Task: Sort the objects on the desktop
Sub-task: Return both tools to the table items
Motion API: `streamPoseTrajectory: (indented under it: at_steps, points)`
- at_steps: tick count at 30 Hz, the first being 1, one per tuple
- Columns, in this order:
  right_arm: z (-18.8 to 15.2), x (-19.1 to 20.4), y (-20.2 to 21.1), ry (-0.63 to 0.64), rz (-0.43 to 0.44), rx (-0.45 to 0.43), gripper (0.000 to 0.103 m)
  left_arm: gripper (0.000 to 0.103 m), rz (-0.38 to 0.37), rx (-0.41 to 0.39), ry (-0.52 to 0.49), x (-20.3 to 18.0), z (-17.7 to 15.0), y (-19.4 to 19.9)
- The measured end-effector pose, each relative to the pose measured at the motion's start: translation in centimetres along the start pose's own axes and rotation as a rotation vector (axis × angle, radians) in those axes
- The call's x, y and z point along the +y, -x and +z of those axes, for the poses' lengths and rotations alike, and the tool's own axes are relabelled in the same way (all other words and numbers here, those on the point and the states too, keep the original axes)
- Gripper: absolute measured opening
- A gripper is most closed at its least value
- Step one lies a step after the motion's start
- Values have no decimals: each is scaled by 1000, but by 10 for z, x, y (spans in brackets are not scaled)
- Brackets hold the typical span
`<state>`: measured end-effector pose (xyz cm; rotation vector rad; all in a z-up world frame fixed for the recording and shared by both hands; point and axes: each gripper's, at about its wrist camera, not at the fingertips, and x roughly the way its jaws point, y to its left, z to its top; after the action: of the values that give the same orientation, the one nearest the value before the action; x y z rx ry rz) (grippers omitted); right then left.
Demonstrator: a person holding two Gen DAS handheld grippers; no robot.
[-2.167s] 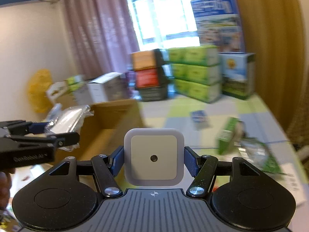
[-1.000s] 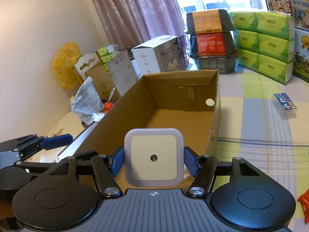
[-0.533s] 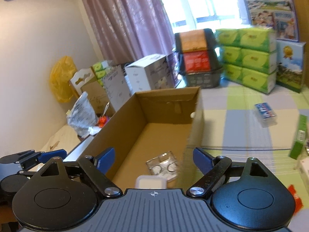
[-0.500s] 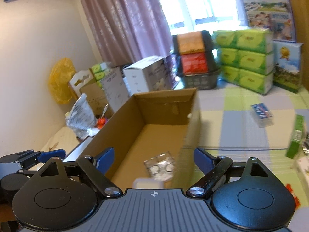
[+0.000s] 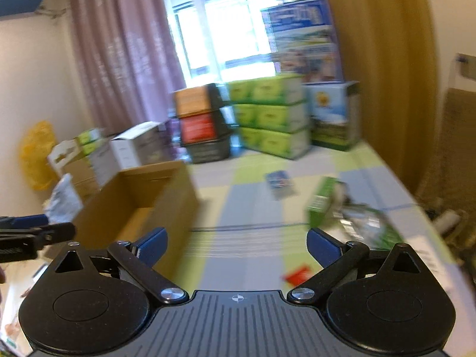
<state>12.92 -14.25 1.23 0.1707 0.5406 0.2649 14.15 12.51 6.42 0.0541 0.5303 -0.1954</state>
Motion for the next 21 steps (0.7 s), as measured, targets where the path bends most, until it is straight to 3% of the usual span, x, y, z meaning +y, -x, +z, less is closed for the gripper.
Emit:
streamPoseTrajectory:
  at_steps: [12,21]
  points:
    - [-34,-111,64,-96,-208,-1,101,99,-119,44,-31,-104,-4,-17]
    - [-56,-167,58,-110,-260,42,101,102,-111,132,-80,-162,-26,-62]
